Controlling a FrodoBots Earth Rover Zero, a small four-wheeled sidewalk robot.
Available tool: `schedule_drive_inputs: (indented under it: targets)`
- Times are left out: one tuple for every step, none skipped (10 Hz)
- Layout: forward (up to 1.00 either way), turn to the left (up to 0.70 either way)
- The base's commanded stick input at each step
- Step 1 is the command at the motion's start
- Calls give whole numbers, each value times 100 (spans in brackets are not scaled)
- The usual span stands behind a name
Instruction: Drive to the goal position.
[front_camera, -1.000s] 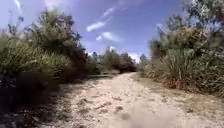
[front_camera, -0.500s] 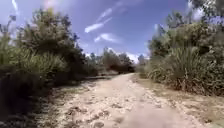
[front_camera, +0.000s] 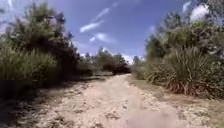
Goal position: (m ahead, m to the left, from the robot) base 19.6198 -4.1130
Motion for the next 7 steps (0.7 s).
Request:
schedule_drive_inputs:
  targets:
    - [70,0]
    - [70,0]
    - [70,0]
    - [70,0]
    - [70,0]
    - [70,0]
    - [70,0]
